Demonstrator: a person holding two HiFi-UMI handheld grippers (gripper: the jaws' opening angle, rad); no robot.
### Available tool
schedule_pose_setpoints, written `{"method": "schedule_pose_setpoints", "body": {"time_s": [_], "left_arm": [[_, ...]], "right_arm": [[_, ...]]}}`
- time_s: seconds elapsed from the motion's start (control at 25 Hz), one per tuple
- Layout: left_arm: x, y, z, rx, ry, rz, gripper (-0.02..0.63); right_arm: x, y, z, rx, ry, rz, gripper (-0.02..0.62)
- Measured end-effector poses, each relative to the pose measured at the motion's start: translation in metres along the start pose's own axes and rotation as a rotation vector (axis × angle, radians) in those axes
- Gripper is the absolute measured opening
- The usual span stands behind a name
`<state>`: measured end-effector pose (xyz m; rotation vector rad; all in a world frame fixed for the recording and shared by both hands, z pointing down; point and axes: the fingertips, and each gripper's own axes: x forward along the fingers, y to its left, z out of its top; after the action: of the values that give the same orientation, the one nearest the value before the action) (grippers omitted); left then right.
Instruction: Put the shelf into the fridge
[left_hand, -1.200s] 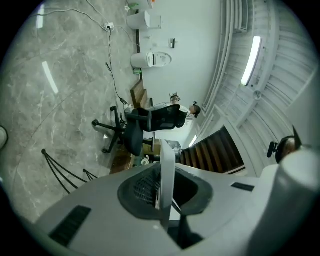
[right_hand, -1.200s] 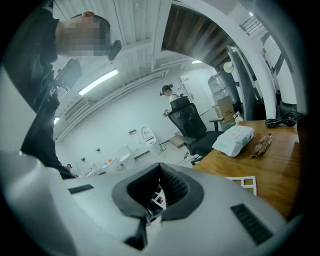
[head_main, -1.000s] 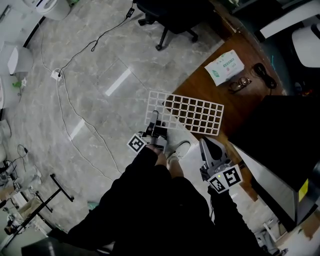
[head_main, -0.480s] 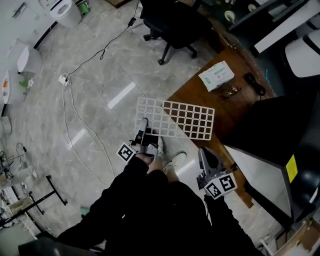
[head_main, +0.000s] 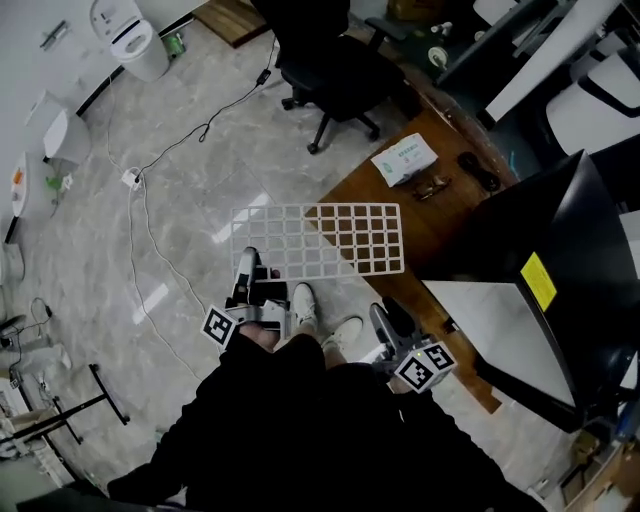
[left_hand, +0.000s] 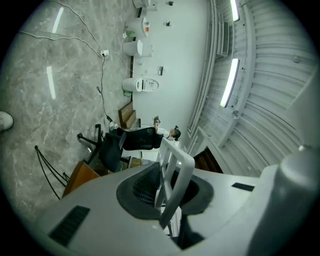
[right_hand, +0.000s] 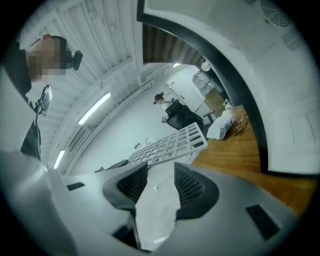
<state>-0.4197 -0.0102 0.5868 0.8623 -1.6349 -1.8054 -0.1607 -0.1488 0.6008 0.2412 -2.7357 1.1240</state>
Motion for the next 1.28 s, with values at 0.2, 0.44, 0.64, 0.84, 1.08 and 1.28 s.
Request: {"method": "schedule_pose_setpoints", "body": {"time_s": [0.2, 0.44, 0.64, 0.84, 1.08, 1.28], "left_arm": [[-0.016, -0.039, 0.002, -0.027, 0.001, -0.045, 0.041], [-0.015, -0.065, 0.010, -0.055, 0.056, -0.049, 0.041], [-0.023, -0.073, 0.014, -0.091, 0.143, -0.041, 0.041], [-0.022, -0.083, 0.017, -0.132, 0.237, -0.055, 0.041], [-0.019, -0.091, -0.004, -0.116, 0.371, -0.073, 0.040], [-0.023, -0.087, -0.056, -0.130, 0.529, -0.067, 0.038]], "right_arm": [[-0.008, 0.006, 0.011, 0.204, -0.111, -0.005, 0.220], [0.001, 0.015, 0.056, 0.416, -0.347, 0.040, 0.301], [0.009, 0.030, 0.064, 0.558, -0.497, 0.063, 0.278], [-0.008, 0.038, 0.061, 0.624, -0.666, -0.042, 0.044], [-0.053, 0.055, 0.051, 0.702, -0.842, -0.045, 0.034], [-0.119, 0.056, 0.030, 0.688, -0.983, -0.151, 0.034]]}}
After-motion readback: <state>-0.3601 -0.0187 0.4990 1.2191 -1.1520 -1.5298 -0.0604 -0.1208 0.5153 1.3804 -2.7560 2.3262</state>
